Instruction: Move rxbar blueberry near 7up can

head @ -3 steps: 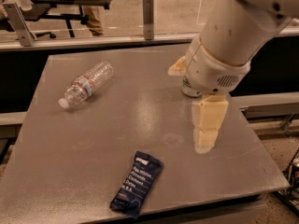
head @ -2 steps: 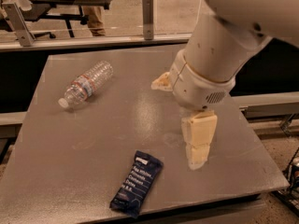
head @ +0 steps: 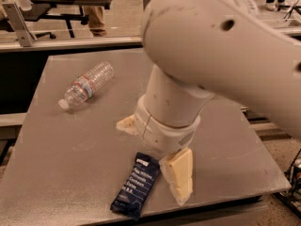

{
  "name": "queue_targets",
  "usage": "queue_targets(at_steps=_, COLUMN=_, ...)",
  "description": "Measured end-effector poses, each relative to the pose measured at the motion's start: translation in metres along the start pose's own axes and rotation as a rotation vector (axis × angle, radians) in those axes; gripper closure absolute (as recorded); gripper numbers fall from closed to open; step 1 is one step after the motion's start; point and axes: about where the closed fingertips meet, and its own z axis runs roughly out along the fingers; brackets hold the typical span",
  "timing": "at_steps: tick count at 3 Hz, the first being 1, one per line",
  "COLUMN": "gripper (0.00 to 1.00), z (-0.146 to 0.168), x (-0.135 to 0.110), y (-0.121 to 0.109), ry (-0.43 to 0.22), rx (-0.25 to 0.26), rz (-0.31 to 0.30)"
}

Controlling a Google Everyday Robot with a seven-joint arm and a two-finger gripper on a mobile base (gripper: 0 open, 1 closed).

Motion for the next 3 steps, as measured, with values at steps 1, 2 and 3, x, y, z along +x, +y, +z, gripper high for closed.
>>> queue_targets(at_steps=1, gripper=0.0, z=0.018, x=-0.021, y=0.003, ry=0.008, rx=-0.033, rz=-0.096)
queue_targets(at_steps=2, gripper=0.0, z=0.035, x=-0.036, y=0.005, ry=0.02, rx=-0.072, rz=-0.158)
queue_targets(at_steps=3, gripper=0.12, z=0.047, x=-0.041, y=0.001, ry=0.032, rx=-0.1, rz=-0.188)
